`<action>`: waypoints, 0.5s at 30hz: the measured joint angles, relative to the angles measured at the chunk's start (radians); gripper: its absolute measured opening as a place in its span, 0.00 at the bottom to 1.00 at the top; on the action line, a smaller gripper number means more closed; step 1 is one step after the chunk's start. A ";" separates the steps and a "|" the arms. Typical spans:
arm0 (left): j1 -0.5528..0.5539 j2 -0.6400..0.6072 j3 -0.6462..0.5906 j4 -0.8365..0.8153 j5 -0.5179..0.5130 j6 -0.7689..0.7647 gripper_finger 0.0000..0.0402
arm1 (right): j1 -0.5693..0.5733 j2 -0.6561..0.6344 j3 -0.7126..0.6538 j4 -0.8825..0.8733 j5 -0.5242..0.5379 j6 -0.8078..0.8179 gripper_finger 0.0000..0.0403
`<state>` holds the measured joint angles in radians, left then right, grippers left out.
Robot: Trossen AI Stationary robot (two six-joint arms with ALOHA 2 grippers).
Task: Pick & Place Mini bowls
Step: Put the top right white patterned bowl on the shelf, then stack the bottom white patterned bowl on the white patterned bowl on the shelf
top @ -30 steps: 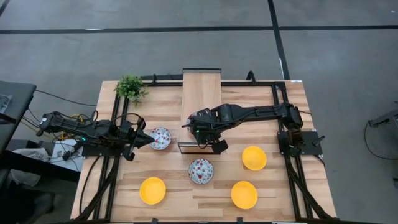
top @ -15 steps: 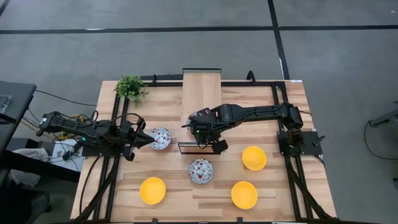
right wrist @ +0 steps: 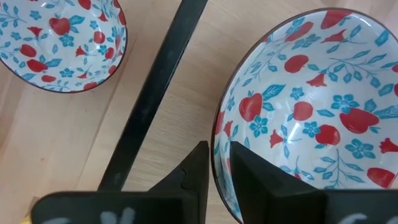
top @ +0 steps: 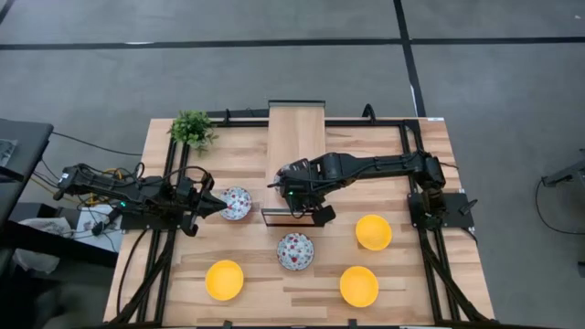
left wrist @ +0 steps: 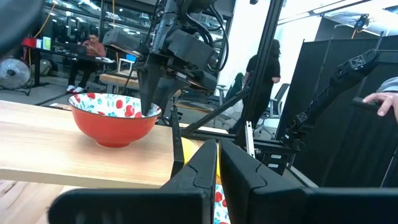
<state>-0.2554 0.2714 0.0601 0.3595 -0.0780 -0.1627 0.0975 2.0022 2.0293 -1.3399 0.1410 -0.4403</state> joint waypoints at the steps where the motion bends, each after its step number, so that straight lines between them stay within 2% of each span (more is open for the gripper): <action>1: 0.000 0.000 0.000 0.000 0.000 0.000 0.04 | 0.000 0.000 0.000 0.000 0.011 0.013 0.16; 6: 0.000 0.000 0.000 0.000 0.000 0.000 0.04 | 0.000 0.000 0.000 -0.003 0.076 0.122 0.29; 15: 0.000 0.000 0.000 0.000 0.000 0.000 0.04 | 0.021 0.000 0.000 -0.019 0.076 0.119 0.53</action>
<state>-0.2554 0.2714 0.0601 0.3598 -0.0780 -0.1623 0.1180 2.0020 2.0293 -1.3586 0.2165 -0.3211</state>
